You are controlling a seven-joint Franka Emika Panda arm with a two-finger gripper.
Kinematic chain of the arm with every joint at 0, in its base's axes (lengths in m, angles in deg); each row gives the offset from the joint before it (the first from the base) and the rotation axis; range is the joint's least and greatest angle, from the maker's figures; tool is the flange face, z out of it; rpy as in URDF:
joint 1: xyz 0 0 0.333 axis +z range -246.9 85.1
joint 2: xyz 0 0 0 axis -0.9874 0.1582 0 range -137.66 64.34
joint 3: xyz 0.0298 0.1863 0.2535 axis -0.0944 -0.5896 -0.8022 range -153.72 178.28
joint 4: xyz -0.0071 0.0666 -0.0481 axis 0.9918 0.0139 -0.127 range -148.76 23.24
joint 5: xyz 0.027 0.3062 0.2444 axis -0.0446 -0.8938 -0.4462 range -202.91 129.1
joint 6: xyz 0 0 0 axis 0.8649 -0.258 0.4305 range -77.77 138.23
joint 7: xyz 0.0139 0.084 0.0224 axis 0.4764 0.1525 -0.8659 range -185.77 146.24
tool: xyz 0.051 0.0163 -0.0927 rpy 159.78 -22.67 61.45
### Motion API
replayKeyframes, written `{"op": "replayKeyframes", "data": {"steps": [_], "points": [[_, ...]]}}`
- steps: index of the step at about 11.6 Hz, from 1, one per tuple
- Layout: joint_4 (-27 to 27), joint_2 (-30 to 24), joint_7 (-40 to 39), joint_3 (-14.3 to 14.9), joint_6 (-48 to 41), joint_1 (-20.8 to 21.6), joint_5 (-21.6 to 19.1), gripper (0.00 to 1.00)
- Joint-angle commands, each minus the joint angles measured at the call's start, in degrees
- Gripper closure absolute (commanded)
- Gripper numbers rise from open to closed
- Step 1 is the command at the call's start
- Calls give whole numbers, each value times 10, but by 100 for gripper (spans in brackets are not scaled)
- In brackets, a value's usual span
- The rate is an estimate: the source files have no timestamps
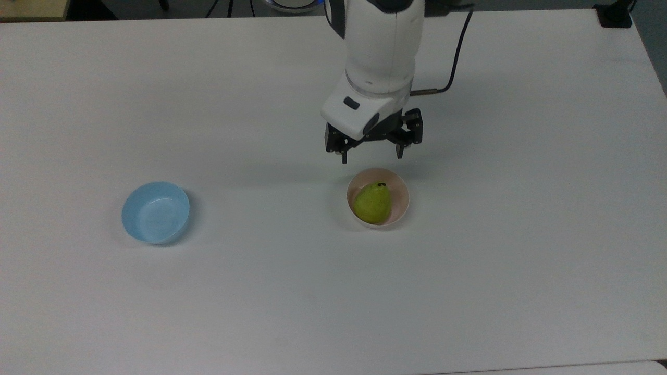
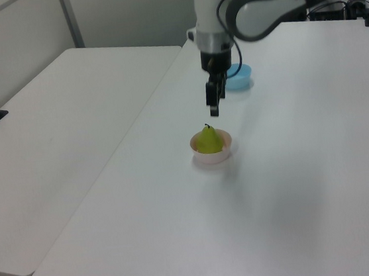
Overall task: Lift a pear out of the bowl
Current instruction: 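Lower the gripper around the pear and close the fingers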
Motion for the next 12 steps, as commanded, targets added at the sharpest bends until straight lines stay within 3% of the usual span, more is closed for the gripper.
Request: {"op": "replayKeyframes", "data": {"steps": [1, 4, 7, 10, 12], "points": [[20, 49, 10, 5, 29, 12, -2, 0], [19, 72, 11, 5, 42, 16, 16, 0], [15, 88, 16, 5, 86, 16, 28, 17], [15, 92, 22, 5, 88, 18, 39, 42], [15, 92, 22, 4, 88, 17, 41, 66]]}}
